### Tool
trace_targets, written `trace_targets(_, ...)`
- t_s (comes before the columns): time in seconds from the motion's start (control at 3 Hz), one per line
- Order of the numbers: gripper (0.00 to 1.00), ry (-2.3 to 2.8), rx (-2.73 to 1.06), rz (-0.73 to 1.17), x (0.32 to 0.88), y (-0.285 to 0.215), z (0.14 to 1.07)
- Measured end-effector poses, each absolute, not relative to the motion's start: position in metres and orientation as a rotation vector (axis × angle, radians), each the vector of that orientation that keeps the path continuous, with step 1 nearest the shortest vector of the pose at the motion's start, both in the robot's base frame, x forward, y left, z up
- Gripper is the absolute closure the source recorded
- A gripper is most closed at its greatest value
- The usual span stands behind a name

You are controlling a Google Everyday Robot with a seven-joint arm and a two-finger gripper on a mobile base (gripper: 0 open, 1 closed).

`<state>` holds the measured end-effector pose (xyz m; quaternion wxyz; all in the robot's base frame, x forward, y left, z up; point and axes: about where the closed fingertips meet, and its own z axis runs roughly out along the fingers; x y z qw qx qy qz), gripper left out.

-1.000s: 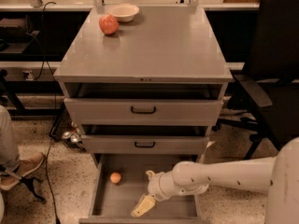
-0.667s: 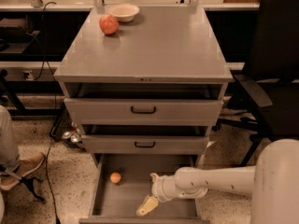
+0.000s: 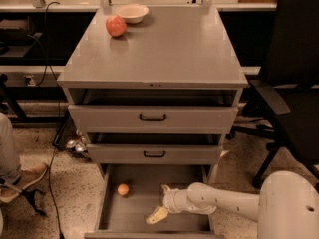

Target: Pick orange from bottom drawer and place on counter

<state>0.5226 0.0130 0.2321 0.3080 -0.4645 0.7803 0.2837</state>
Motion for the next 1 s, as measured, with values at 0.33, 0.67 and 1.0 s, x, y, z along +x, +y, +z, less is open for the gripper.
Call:
trace_targets(0.33,0.00,2.063,-1.228,0.750,0.523,0.013,0.232)
trace_targets(0.67,0.00,2.009,-1.249,0.737,0.531,0.019,0.223)
trace_targets(1.0,0.00,1.897,-1.339,0.734,0.549,0.039,0.204)
